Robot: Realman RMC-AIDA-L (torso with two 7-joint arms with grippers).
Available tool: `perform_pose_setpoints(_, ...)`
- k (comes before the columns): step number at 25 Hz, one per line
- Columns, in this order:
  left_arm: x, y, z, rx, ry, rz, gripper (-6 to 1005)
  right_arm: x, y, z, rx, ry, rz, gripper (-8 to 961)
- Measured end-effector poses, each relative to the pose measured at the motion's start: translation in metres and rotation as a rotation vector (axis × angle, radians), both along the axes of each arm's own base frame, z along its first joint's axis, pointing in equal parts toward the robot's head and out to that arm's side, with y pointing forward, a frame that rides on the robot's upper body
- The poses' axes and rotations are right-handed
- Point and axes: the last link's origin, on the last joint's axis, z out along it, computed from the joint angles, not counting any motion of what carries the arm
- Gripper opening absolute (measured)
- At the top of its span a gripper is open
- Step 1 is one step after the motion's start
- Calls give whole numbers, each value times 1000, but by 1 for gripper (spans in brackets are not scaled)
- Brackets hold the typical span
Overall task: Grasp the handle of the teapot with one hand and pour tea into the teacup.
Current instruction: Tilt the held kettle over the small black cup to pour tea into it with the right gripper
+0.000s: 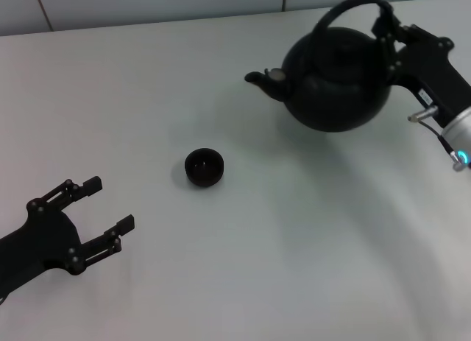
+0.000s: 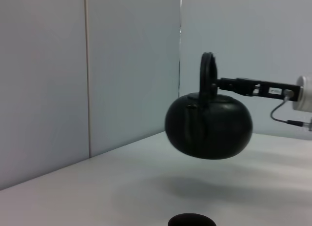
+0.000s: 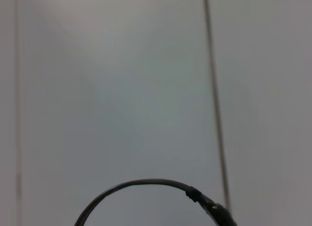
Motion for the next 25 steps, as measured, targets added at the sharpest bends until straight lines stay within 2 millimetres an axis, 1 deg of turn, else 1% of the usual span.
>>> perform_pose_setpoints(1,0,0,0,0,-1,-1,772,-2,4,0,-24,-5,9,92)
perform_pose_setpoints(2,1,0,0,0,-3,-2,772,-9,15,-1,-87,-26,35,92)
perform_pose_setpoints(3,1,0,0,0,-3,-2,772,-9,15,-1,-87,-26,35,92)
perform_pose_setpoints(8,2,1,-1,1,-5,-6,770,-32,40,-9,-222,-87,101,92)
perform_pose_setpoints(12,4,2,-2,3,-11,-9,768,-47,54,-14,-300,-154,135,92)
perform_pose_setpoints(20,3,3,-1,9,-12,-6,765,-50,56,-15,-322,-205,161,92)
perform_pose_setpoints(25,3,4,0,15,-15,-3,763,-49,58,-8,-311,-279,193,91)
